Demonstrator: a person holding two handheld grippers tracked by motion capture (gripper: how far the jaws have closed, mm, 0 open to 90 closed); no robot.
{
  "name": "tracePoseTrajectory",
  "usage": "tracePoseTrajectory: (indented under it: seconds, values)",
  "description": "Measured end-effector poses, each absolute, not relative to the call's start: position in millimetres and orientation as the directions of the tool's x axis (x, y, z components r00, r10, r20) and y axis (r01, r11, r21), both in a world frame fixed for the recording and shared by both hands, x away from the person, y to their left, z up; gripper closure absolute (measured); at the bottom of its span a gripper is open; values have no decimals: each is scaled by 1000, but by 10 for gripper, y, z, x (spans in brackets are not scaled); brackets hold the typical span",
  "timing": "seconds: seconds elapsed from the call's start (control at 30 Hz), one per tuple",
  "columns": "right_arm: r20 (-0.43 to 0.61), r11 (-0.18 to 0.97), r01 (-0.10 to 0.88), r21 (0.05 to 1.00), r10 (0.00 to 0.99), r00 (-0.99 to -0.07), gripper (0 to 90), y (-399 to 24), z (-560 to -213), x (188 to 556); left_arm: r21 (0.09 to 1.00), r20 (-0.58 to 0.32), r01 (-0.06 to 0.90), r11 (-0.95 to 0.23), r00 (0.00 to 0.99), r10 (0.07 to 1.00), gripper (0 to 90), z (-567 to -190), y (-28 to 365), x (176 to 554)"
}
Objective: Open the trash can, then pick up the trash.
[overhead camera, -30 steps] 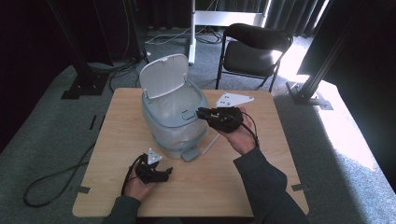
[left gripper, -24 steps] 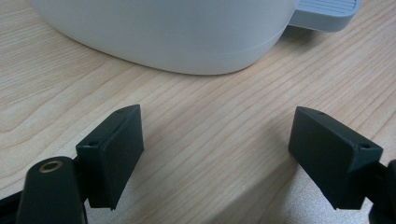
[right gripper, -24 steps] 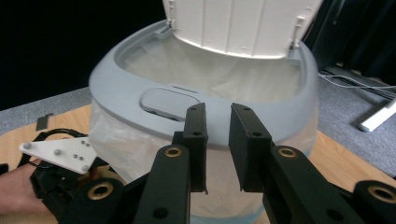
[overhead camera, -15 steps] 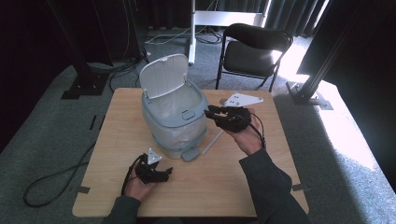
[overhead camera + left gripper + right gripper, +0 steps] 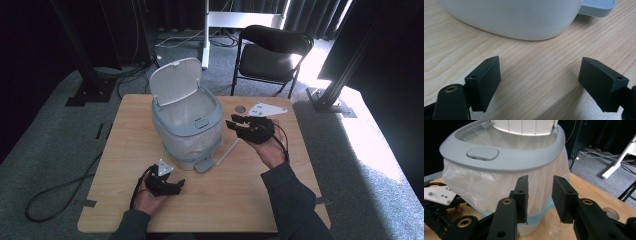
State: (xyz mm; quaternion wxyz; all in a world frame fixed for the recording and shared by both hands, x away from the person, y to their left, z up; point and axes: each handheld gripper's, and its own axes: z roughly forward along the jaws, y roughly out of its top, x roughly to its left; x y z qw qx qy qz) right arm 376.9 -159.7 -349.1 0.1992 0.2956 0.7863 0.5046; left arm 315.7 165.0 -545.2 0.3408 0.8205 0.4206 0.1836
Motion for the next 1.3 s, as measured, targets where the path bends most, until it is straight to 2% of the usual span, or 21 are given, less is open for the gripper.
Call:
tracePoseTrajectory:
  seconds: [0.23,0.57,1.13,1.3]
  values:
    - [0,310,288,906,680,-734,636,-1627,-3573,3787,714,16,564,-414,578,816,180,-5452,1650,3157]
    - [33,303,354,885,718,-695,554,-1730,-3849,3808,715,15,565,-413,578,816,180,-5453,1649,3156]
    - [19,333,410,849,756,-654,452,-1712,-4246,3815,714,15,564,-413,578,816,180,-5453,1649,3156]
    - [30,339,458,822,778,-628,426,-1672,-4499,3855,714,16,565,-414,578,816,180,-5453,1649,3155]
